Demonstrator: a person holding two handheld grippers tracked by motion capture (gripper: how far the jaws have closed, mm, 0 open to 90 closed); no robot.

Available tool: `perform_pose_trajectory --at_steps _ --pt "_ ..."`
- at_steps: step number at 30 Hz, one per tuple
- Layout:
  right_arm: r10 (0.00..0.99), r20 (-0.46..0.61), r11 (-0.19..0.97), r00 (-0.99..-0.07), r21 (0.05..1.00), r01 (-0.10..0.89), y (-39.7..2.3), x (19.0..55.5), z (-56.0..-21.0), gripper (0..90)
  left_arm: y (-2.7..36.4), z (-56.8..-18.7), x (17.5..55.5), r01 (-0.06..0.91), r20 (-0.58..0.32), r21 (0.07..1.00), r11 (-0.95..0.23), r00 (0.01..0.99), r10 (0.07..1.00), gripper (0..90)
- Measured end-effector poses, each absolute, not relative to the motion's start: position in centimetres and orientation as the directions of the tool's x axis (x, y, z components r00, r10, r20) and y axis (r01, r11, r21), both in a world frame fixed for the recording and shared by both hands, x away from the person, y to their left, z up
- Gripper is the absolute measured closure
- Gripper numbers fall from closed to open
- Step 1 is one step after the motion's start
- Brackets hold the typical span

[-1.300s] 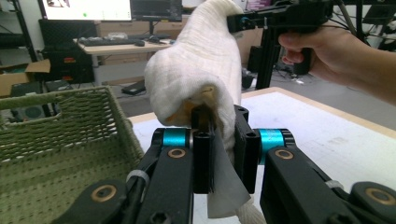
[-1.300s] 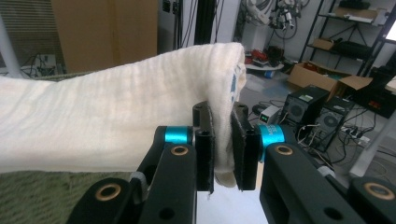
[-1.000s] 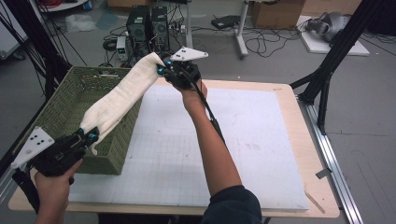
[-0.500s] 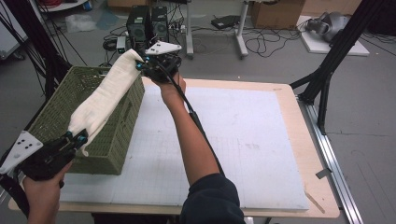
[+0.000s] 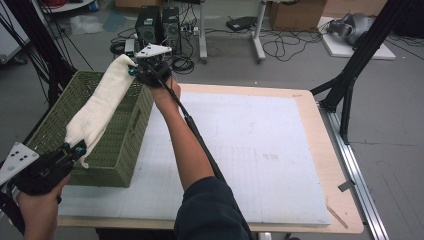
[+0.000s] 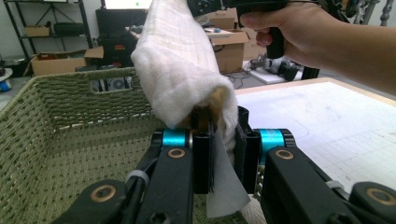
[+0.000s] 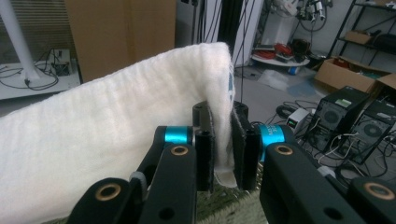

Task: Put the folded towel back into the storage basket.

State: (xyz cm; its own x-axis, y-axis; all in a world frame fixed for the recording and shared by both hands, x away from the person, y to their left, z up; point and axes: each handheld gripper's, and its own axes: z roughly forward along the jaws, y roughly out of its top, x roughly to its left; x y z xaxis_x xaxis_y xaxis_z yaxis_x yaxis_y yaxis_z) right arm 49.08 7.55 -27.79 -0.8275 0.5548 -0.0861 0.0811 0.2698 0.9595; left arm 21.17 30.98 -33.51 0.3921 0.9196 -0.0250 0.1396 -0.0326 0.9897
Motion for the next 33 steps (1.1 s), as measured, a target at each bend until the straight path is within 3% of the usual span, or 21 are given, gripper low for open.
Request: perform_pose_trajectory --at_steps 13,16,18,20,29,33 --pt "0.546 -0.102 0.327 -0.831 0.940 0.099 12.2 50.6 -28.9 81.5 31.8 -34.1 21.6 0.174 -0.024 0.984 -0.039 0.347 0.937 80.3" --pt "0.558 -0.123 0.350 -0.820 0.931 0.099 14.5 50.5 -29.4 78.5 31.9 -34.2 21.8 0.210 -0.037 0.977 -0.038 0.342 0.939 67.9" --pt "0.594 -0.115 0.349 -0.796 0.929 0.127 15.2 50.5 -29.8 55.7 32.1 -34.0 22.0 0.244 -0.092 0.970 0.015 0.309 0.947 50.9" --pt "0.617 -0.102 0.339 -0.781 0.929 0.146 15.3 50.6 -30.0 51.5 32.1 -33.9 21.8 0.235 -0.096 0.972 0.025 0.294 0.951 43.2" --pt "0.604 -0.054 0.299 -0.795 0.940 0.164 12.3 50.0 -29.7 51.6 32.6 -33.1 21.2 0.192 -0.113 0.980 0.059 0.284 0.952 38.4" --pt "0.613 -0.049 0.281 -0.789 0.946 0.159 9.4 49.2 -29.4 47.2 32.6 -33.1 21.3 0.199 -0.130 0.977 0.072 0.292 0.948 34.8"
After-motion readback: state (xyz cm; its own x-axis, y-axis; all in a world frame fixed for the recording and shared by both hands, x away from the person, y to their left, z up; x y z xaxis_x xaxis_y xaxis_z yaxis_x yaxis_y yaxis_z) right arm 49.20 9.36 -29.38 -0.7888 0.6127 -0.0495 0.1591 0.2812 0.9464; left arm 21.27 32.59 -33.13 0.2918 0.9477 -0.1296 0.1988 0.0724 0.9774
